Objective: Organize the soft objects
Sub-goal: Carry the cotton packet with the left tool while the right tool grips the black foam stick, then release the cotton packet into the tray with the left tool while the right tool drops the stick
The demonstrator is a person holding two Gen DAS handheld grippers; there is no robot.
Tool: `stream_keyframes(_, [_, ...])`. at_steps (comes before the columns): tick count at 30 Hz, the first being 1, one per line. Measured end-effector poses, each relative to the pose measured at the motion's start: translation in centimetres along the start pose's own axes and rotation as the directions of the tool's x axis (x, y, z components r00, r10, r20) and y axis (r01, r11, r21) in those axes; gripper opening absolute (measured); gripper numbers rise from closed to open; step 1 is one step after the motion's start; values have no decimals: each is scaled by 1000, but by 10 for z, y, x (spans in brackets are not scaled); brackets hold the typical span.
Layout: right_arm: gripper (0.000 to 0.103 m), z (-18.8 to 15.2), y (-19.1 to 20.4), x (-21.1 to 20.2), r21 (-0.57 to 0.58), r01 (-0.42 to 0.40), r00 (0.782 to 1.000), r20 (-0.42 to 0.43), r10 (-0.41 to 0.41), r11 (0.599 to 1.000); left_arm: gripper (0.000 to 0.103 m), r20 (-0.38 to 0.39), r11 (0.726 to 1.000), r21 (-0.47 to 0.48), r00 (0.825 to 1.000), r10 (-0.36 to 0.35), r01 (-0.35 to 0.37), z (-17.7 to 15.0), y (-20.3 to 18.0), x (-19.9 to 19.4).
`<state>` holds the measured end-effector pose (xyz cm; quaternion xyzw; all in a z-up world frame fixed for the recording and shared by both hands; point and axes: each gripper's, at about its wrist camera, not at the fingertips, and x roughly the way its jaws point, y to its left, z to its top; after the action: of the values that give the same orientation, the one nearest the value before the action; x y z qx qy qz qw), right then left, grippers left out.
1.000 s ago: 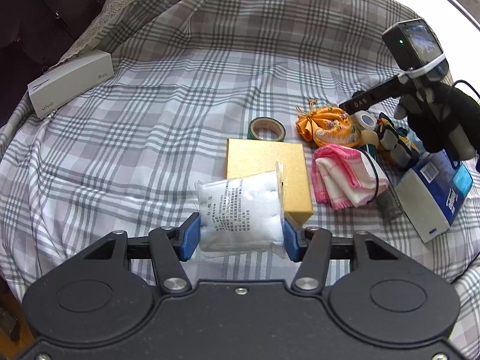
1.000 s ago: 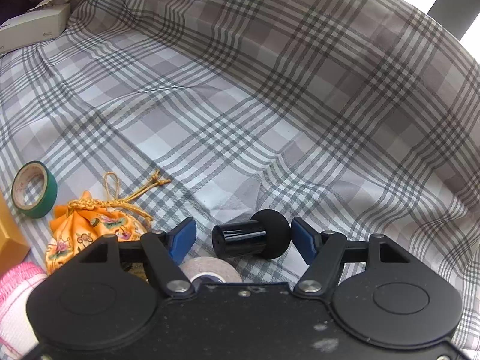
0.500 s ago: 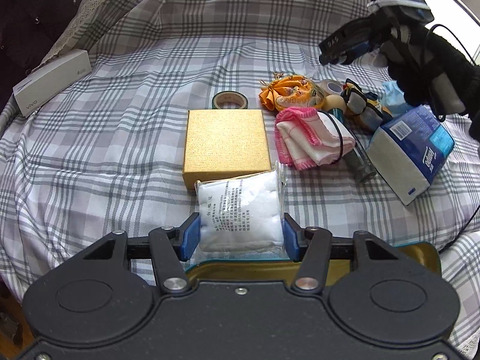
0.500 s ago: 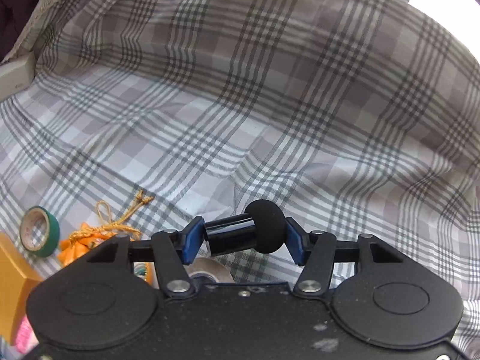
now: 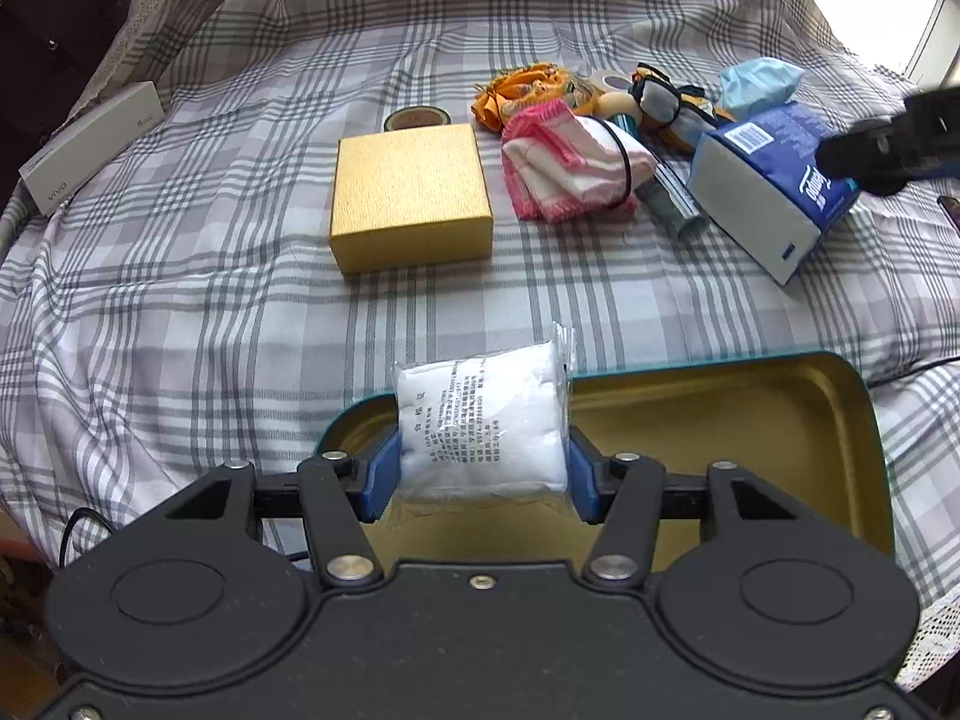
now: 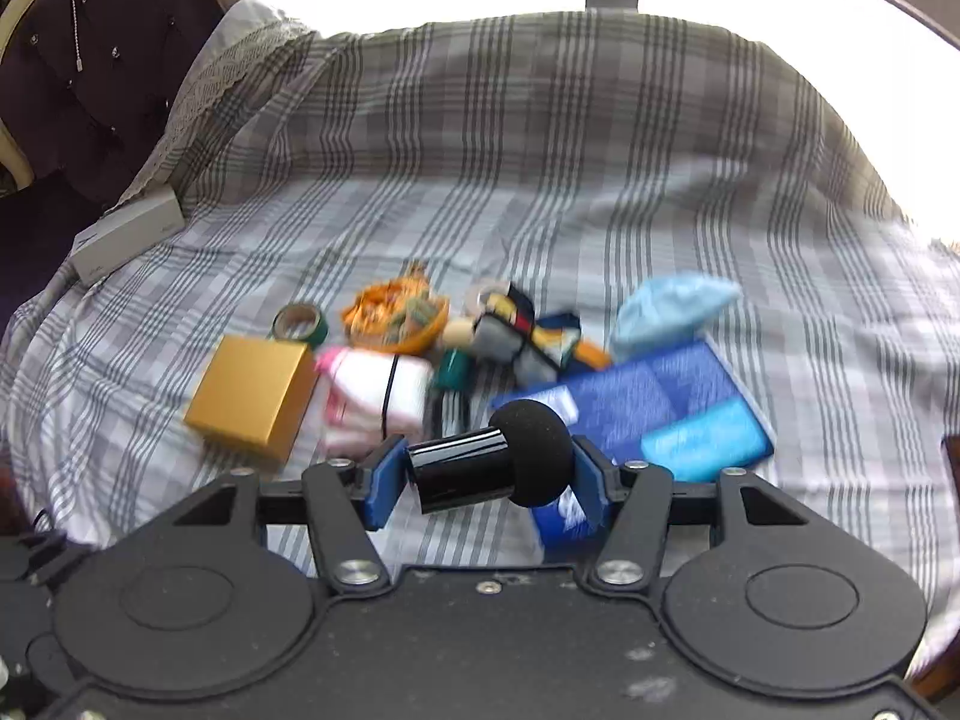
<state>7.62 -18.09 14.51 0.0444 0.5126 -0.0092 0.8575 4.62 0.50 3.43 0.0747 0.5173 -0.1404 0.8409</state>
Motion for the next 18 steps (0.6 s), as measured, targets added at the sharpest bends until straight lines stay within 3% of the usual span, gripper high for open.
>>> stream_keyframes(5, [56,-72,18,-6,35,30,994,-104,-27,999,54,-37,1000,16,999,7,-6,-18,-6,-1])
stream_keyframes(10, [56,-113,39,-7,-19,62,986,-154,-65,998,54,-64,1000,22,998,11,-10,-31,-7,-5])
stream_keyframes(18, [58,-126,33,-8,-15,24,978,-208,-26,1000,56,-77,1000,22,997,12,-10,-39,-4,-7])
